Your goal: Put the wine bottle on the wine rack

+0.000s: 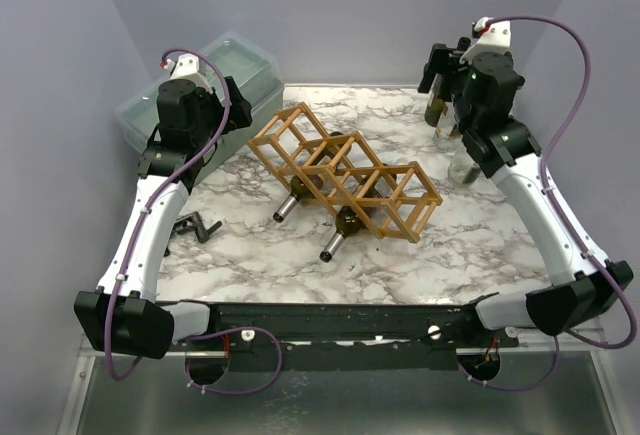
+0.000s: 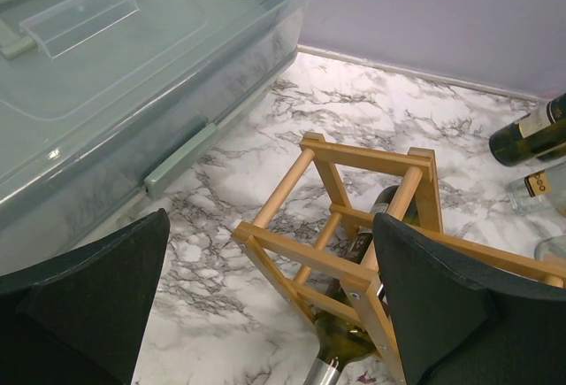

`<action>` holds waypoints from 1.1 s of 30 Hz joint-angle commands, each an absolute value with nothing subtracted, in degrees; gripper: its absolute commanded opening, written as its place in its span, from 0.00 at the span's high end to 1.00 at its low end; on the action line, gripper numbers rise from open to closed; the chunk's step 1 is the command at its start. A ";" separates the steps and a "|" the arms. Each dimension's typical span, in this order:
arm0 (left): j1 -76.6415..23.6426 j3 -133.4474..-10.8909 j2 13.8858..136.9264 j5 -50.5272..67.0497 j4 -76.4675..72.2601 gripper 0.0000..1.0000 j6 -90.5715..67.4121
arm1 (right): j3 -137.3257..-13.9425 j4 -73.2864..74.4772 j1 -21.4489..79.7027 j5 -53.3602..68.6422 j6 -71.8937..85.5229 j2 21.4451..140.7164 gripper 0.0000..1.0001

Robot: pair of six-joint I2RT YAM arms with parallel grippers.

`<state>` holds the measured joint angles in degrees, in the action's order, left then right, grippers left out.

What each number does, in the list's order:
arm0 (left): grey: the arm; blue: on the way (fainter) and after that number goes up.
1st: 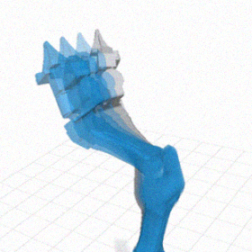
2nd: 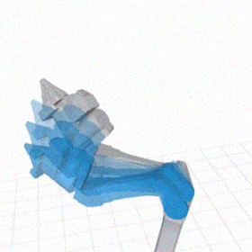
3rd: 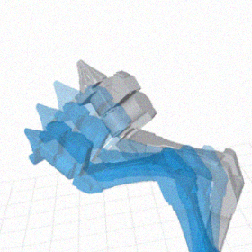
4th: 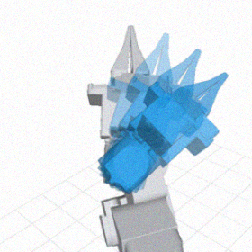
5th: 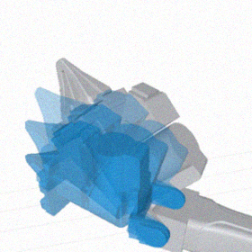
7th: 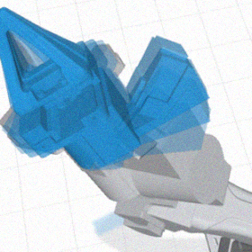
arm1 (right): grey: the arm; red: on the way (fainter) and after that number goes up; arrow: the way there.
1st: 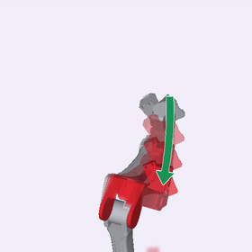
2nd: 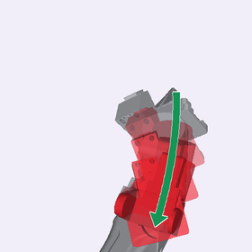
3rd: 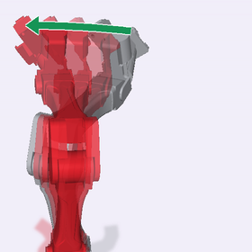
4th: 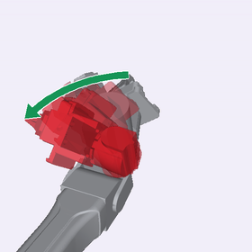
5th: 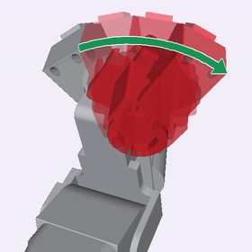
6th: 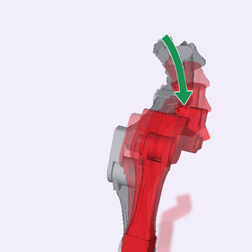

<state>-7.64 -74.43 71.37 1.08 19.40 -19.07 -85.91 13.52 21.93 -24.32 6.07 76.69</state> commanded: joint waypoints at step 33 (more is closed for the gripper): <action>-7.82 -74.71 71.81 3.38 19.16 0.02 -19.86 | -108.55 23.45 7.33 -30.13 10.07 106.54 0.24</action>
